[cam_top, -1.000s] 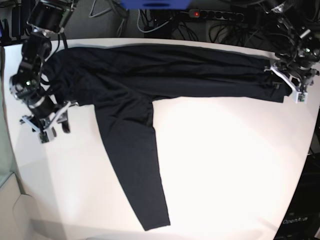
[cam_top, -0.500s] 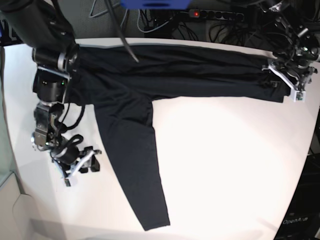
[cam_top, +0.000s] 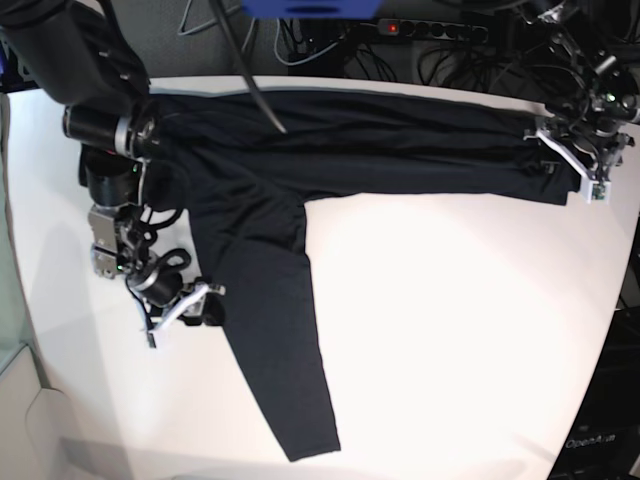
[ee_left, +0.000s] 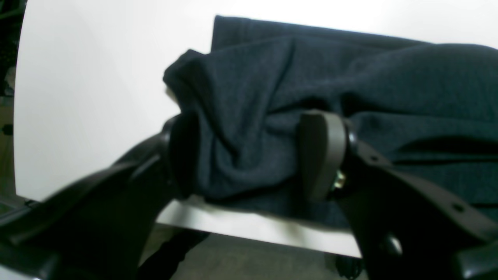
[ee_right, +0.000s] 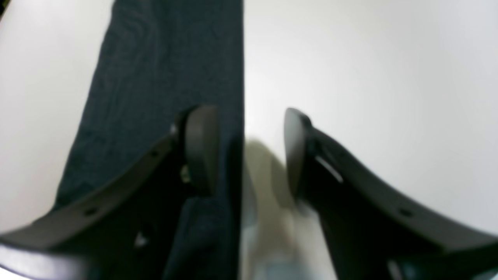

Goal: Fold the T-shirt properly
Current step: 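Release the right gripper and move it to the trailing sleeve, then grasp the sleeve with the right gripper and lift it onto the shirt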

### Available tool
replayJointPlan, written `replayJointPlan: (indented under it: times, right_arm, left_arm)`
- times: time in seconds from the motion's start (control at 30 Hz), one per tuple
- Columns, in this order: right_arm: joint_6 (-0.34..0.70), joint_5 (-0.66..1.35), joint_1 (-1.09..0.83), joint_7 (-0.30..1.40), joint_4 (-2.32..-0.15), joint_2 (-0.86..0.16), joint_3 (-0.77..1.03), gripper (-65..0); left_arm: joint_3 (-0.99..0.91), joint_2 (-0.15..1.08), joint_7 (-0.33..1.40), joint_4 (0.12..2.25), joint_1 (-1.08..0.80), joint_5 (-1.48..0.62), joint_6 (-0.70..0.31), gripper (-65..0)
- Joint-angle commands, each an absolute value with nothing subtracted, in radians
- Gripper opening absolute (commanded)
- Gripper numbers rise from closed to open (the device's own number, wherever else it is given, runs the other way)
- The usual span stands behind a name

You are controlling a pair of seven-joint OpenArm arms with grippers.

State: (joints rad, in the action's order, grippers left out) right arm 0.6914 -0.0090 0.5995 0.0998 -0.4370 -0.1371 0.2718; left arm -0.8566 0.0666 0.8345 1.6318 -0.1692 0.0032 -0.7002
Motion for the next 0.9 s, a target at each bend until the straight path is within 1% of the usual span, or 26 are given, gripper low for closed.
replayJointPlan:
  times: [0.0, 0.13, 0.27, 0.33, 0.4, 0.53, 0.57, 0.7, 0.8, 0.87]
  right_arm:
    - [0.698, -0.001, 0.618, 0.093, -0.446, -0.133, 0.269, -36.6]
    - [0.698, -0.001, 0.596, 0.093, -0.446, -0.111, 0.245, -36.7]
    - [0.698, -0.001, 0.57, 0.093, -0.446, -0.104, 0.176, -37.1]
    - [0.698, -0.001, 0.558, 0.093, -0.446, -0.091, 0.139, -39.0]
    - [0.698, -0.001, 0.558, 0.093, -0.447, -0.091, 0.12, -45.2]
    - [0.698, -0.001, 0.558, 0.093, -0.447, -0.091, 0.113, -63.6]
    - [0.698, -0.001, 0.558, 0.093, -0.447, -0.091, 0.113, -65.0]
    - [0.698, -0.001, 0.558, 0.094, -0.476, -0.107, 0.113, -65.0]
    - [0.698, -0.001, 0.507, 0.104, -0.601, -0.108, 0.114, -65.0]
    - [0.698, -0.001, 0.452, 0.122, -0.725, -0.108, 0.114, -65.0]
  left_arm:
    - [-0.86, 0.081, 0.819, 1.649, -0.165, -0.005, -0.698, -26.0]
    - [-0.86, 0.071, 0.819, 1.65, -0.165, -0.005, -0.698, -26.0]
    - [-0.86, 0.068, 0.819, 1.652, -0.165, -0.005, -0.698, -26.0]
    - [-0.86, 0.068, 0.819, 1.649, -0.165, -0.005, -0.698, -26.0]
    - [-0.86, 0.068, 0.819, 1.649, -0.165, -0.005, -0.698, -26.0]
    - [-0.86, 0.068, 0.819, 1.649, -0.165, -0.005, -0.698, -26.0]
    - [-0.86, 0.068, 0.819, 1.649, -0.165, -0.005, -0.698, -26.0]
    - [-0.86, 0.068, 0.819, 1.649, -0.165, -0.005, -0.698, -26.0]
    - [-0.86, 0.068, 0.819, 1.649, -0.165, -0.005, -0.698, -26.0]
    - [-0.86, 0.068, 0.819, 1.649, -0.165, -0.005, -0.698, -26.0]
